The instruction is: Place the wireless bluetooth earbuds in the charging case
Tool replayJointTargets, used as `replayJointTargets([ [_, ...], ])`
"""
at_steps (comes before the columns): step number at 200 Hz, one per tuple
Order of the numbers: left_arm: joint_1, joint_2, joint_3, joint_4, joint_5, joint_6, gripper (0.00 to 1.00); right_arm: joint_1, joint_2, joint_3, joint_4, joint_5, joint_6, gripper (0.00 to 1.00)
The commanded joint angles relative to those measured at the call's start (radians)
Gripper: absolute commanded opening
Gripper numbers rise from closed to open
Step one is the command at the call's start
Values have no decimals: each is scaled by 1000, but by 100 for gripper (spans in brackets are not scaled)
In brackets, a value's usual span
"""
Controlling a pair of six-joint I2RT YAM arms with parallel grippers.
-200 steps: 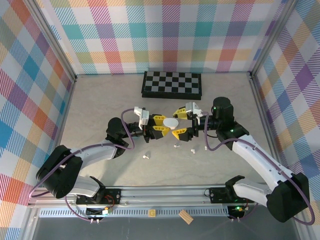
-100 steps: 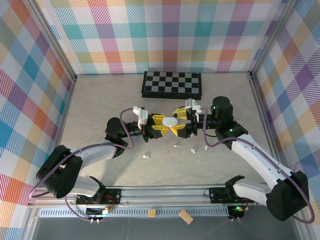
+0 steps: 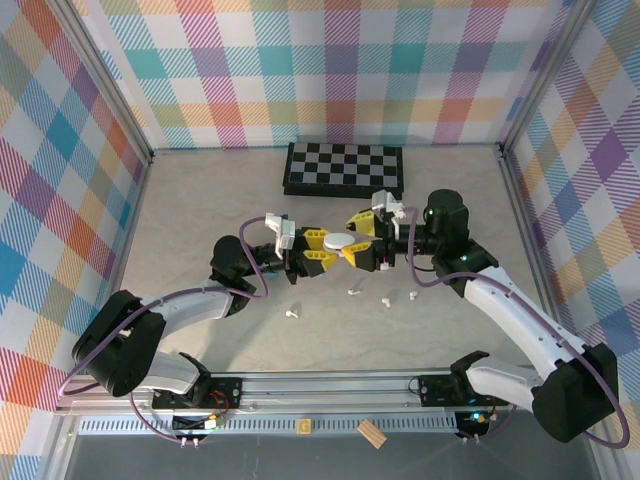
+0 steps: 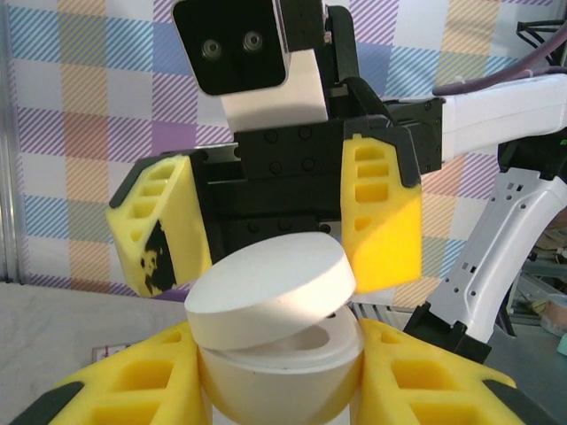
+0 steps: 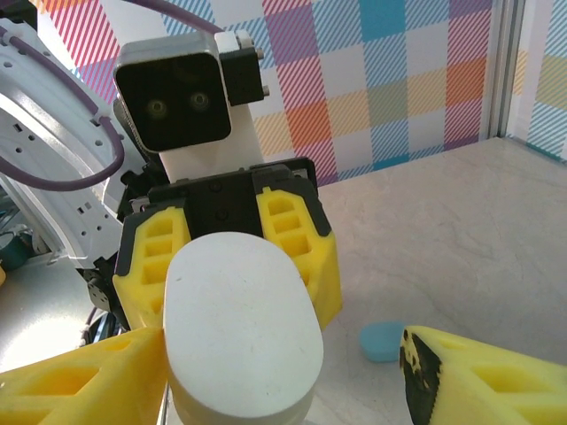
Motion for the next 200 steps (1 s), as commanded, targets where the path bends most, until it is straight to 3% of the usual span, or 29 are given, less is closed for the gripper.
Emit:
replayJointTargets([
  [1, 0, -6, -11, 63, 49, 29, 35, -13, 2, 35, 14, 36, 21, 69],
  [58, 0, -4, -5, 61, 58, 23, 35, -12, 2, 51, -4, 166, 38, 70],
  [154, -2, 8, 25, 61, 86, -6, 35, -9, 15, 89, -85, 158, -145, 55],
  [200, -2, 8, 32, 61, 82, -11, 34, -4, 33, 119, -171, 89, -244, 51],
])
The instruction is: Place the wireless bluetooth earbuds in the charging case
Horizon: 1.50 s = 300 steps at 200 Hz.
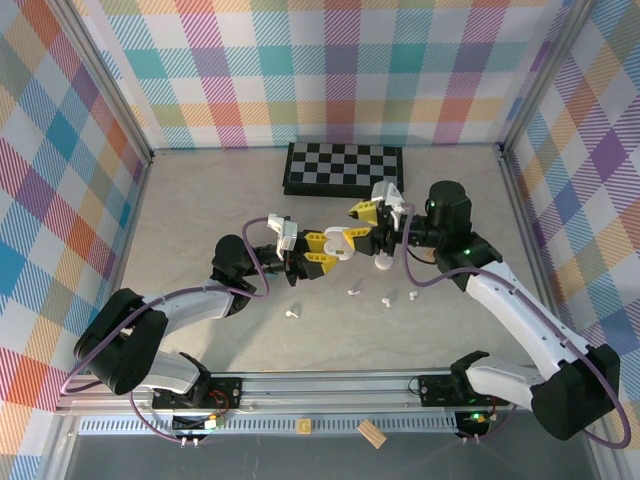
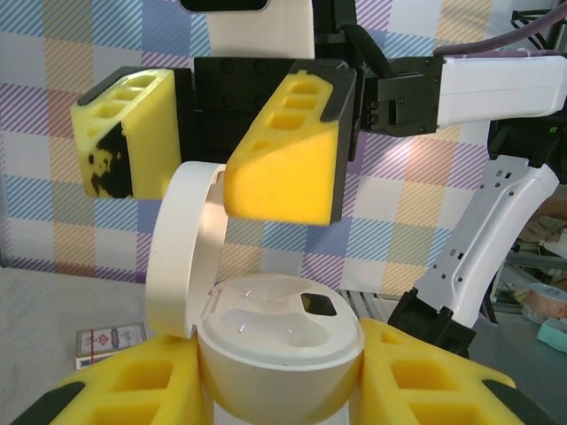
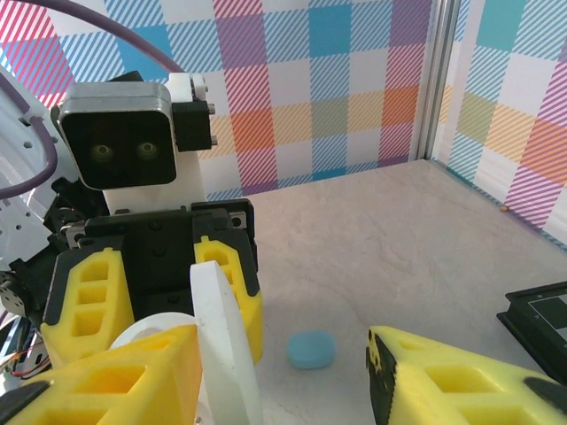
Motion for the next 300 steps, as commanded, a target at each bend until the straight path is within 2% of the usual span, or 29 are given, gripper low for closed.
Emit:
replayJointTargets([
  [1, -8, -5, 34, 73, 46, -1, 34, -3, 17, 36, -90, -31, -98, 51],
  [37, -8, -5, 38, 73, 50, -3, 34, -4, 36, 54, -141, -33, -143, 44],
  [96, -8, 7, 34, 73, 42, 3, 34, -2, 39, 59, -116, -73, -111, 16],
  [137, -8, 14, 35, 73, 26, 9, 35, 3, 34, 54, -99, -66, -95, 5],
  [147, -8, 18, 37, 73, 21, 9, 37, 5, 35, 49, -83, -56, -85, 2],
  [158, -8, 24, 37, 73, 12, 11, 46, 8, 34, 44, -60, -45, -71, 0],
  [188, -8, 35, 39, 73, -2, 18, 59, 11, 41, 30, -18, -7, -45, 0],
  [219, -8, 33, 31, 60, -33, 39, 68, 15, 45, 25, 2, 26, -33, 0],
  [244, -8, 32, 26, 57, -67, 43, 68, 16, 48, 25, -1, 40, -40, 0],
  [271, -6, 23, 29, 33, -64, 63, 61, 16, 57, 26, -4, 24, -42, 0],
  [300, -10, 8, 37, -9, -56, 82, 60, 22, 64, 31, -19, 10, -53, 0],
])
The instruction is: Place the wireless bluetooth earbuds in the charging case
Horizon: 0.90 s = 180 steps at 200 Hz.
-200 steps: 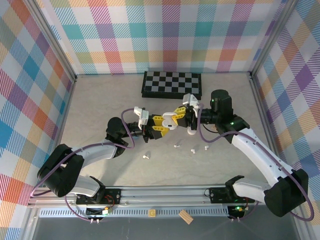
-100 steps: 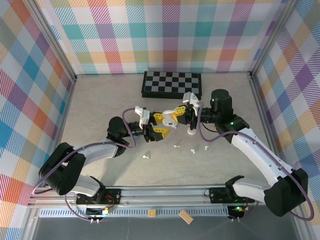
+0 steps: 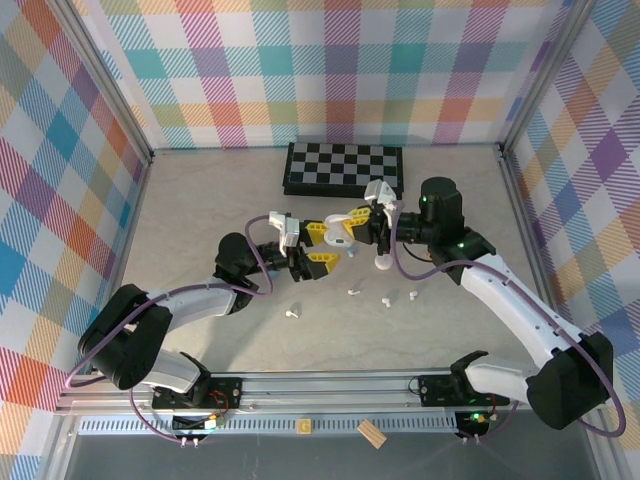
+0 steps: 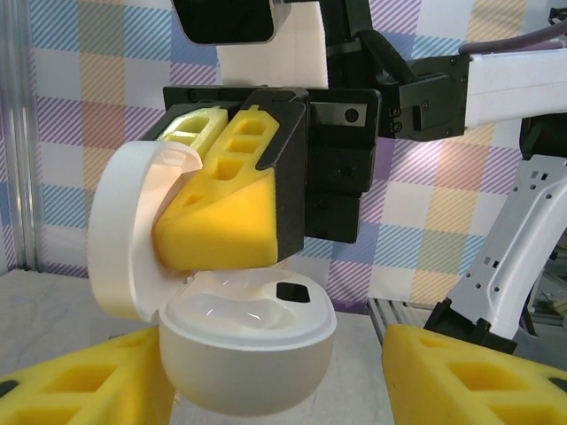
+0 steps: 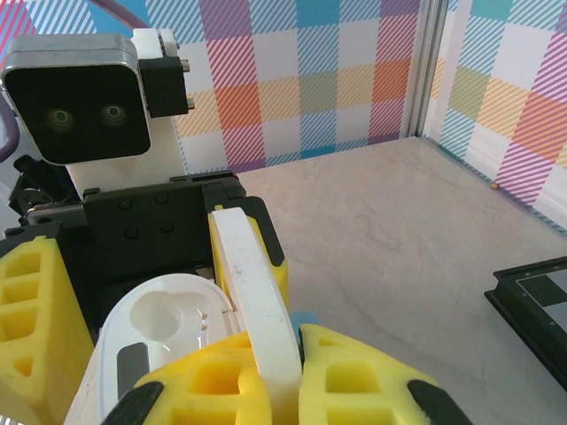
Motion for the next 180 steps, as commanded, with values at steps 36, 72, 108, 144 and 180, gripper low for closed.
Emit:
replayJointTargets([
  [36, -10, -29, 26, -20, 21, 41, 54, 16, 15, 3, 0, -47, -27, 0],
  [72, -18, -29, 30, -20, 26, 35, 51, 19, 17, 1, -5, -62, -36, 0],
  [108, -22, -29, 35, -25, 27, 32, 50, 19, 19, -3, 1, -68, -33, 0],
  [144, -31, -46, 47, -72, 28, 48, 48, 22, 16, -9, 10, -71, -26, 0],
  [180, -35, -61, 42, -100, 24, 70, 42, 22, 11, -13, 5, -67, -31, 0],
])
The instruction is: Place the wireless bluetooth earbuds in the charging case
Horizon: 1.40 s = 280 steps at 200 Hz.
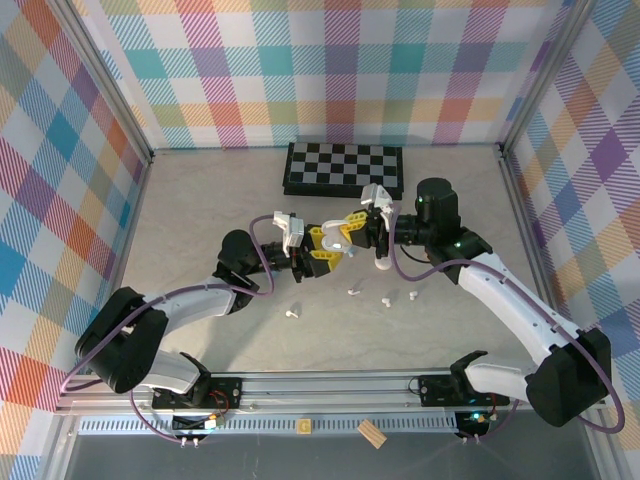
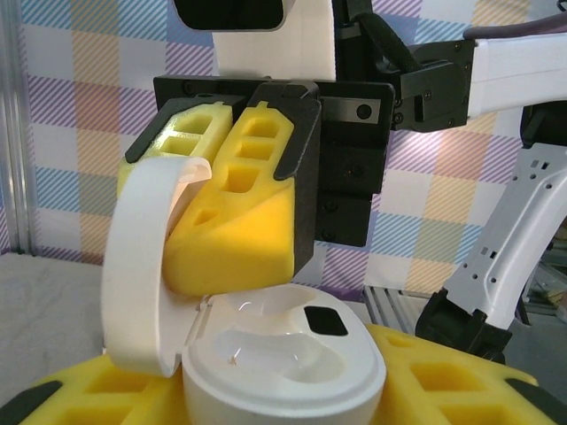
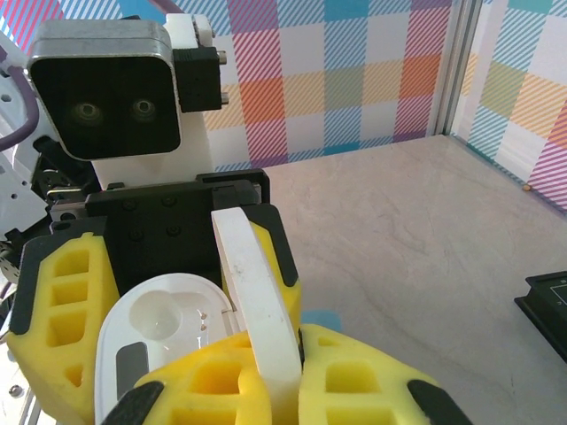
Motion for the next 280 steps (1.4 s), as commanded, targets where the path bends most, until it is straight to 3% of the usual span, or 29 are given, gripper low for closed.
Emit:
replayJointTargets([
  [1, -18, -37, 23, 3, 24, 35, 42, 5, -2, -11, 12, -21, -11, 0],
  [52, -18, -42, 10, 11, 18, 41, 37, 5, -21, -14, 20, -17, 7, 0],
  [84, -18, -42, 4, 24, 13, 41, 34, 5, -40, -18, 30, 8, 21, 26],
  [151, -13, -51, -20, 44, -16, 30, 34, 4, -137, -66, 54, 17, 25, 52],
  [171, -2, -48, -40, 73, -32, 26, 34, -9, -192, -105, 106, -16, 88, 72],
  [186, 12, -43, -54, 115, -38, 7, 34, -27, -231, -143, 162, -24, 173, 80],
  [197, 26, -42, -62, 136, -40, -4, 34, -47, -258, -160, 166, -4, 227, 85],
  [210, 43, -43, -70, 150, -37, -12, 34, -66, -289, -177, 143, 51, 288, 100],
  [251, 103, -56, -92, 170, -25, -34, 34, -113, -324, -220, -3, 270, 432, 99],
  [280, 139, -76, -111, 172, -21, -42, 34, -115, -283, -205, -176, 398, 445, 99],
])
